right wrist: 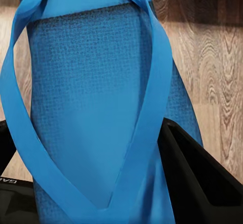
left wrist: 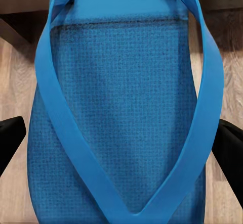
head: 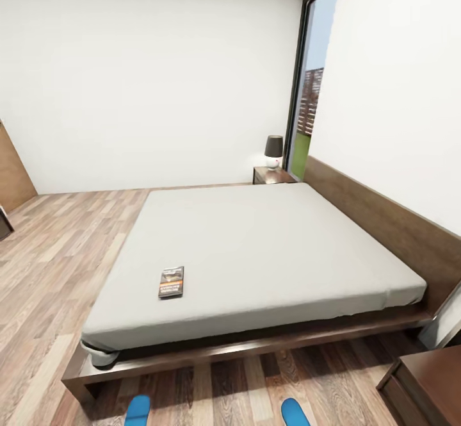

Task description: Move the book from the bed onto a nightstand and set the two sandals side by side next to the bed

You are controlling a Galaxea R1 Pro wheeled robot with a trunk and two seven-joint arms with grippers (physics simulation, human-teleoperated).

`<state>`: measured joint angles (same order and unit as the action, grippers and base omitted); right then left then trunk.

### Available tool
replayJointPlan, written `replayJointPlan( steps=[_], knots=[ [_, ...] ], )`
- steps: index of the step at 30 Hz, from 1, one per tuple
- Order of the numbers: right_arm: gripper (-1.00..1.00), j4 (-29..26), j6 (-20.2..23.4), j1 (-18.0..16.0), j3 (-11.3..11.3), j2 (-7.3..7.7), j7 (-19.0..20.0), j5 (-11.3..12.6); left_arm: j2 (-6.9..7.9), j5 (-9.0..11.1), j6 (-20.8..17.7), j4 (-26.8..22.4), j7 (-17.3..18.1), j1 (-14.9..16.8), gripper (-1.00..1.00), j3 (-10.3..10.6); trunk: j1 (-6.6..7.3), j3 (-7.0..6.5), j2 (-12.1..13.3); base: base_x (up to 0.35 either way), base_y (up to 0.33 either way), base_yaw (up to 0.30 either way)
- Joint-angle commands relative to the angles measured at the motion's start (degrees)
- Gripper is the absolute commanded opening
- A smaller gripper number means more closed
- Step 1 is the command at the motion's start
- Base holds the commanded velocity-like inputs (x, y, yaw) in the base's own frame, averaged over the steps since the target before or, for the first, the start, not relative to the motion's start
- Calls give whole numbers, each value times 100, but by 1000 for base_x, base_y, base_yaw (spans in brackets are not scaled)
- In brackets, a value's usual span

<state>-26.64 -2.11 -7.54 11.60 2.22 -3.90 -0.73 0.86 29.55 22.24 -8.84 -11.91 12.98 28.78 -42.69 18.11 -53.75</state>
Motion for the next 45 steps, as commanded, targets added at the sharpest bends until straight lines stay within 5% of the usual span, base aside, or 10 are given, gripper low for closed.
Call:
replayJointPlan(
  steps=[1,27,45],
  knots=[
    [-100,1,-9,-5,44,6,-49,3,2,16,8,-4,-40,3,-100,49,0,7,-5,0,0,35],
    [-100,-1,-9,-4,44,2,-49,3,-34,59,-19,-4,-48,3,-100,13,0,7,-5,0,0,193],
    [-100,-5,-9,-4,43,6,-49,3,-85,60,-24,-4,-48,3,-100,4,0,7,-5,0,0,27]
  ],
)
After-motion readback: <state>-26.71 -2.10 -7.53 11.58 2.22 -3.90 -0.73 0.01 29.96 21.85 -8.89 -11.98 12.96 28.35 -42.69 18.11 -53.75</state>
